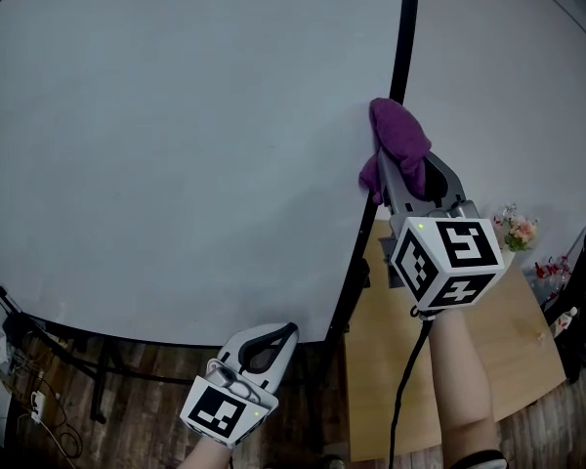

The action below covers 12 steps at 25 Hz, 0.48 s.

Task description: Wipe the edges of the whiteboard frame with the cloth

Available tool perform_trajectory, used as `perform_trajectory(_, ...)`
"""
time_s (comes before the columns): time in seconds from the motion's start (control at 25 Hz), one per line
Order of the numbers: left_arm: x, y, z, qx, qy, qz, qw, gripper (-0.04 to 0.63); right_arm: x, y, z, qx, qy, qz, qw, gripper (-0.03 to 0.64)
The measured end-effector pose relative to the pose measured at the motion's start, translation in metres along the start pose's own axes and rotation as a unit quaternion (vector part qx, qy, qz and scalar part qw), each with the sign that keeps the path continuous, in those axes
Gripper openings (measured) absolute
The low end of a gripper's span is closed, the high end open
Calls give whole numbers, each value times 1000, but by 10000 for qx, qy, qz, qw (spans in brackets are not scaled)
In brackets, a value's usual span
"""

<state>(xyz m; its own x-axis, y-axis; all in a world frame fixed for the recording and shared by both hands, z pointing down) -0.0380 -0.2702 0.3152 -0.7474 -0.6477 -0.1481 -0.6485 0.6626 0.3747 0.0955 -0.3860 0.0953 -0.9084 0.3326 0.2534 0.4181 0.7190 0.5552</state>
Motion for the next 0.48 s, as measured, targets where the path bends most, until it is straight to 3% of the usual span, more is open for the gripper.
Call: perform_trajectory(0.48,-3,14,-5,91,254,-373,9989,17,8,11,-24,361,48,-258,9990,100)
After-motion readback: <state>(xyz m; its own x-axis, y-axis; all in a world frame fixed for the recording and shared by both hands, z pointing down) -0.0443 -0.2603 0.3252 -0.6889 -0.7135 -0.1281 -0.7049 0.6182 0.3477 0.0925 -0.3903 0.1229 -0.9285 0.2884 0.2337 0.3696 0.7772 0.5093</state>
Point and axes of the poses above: the fingertips, and each gripper's own axes: y backward along the fingers, x to its left, z out of its top, the point moved 3 cm from there along y, backward along the fingers, and after that the axes turned 13 degrees about -x, right-handed, at the moved point
